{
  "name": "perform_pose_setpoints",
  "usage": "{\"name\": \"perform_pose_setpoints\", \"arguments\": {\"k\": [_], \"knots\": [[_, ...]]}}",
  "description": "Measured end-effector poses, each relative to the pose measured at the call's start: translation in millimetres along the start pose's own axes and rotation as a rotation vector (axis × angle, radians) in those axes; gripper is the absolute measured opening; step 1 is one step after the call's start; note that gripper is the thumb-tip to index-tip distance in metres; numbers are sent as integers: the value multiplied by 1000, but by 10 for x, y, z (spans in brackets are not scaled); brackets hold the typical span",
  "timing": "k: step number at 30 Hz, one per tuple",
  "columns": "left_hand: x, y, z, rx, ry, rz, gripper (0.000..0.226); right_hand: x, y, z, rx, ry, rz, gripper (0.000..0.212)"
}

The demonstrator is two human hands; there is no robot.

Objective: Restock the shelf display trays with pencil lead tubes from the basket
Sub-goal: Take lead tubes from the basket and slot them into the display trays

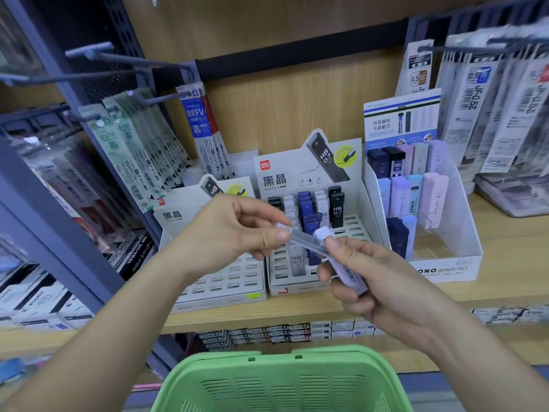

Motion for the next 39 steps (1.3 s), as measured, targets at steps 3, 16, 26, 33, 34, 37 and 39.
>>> {"name": "perform_pose_setpoints", "arguments": {"k": [3,16,26,33,34,37,39], "knots": [[34,-40,-19,53,23,32,25,-31,-2,-6,26,-42,-14,26],[-41,-142,-55,50,-32,-97,30,104,214,67,61,-107,-119,40],[6,-971,-142,490,147,153,18,165,239,121,124,-125,-337,11],[45,-620,2,512,263,-48,16,-174,-343,34,390,-204,-298,12],[65,-548,25,489,265,-40,17,-212,-464,19,439,-215,-264,13],[96,-385,63,416,259,26,21,-260,-687,-11,494,-219,-221,14],[131,-315,63,409,287,20,22,-261,-758,-17,499,-217,-220,15]]}}
Point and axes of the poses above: each hand's wrist, its own z-axis towards the middle knuckle, its own y-axis out of the palm, x = y × z, the point moved 7 cm from there along z, towards the middle knuckle, and after that the axes turned 4 degrees about -z, right-handed, at the moved point
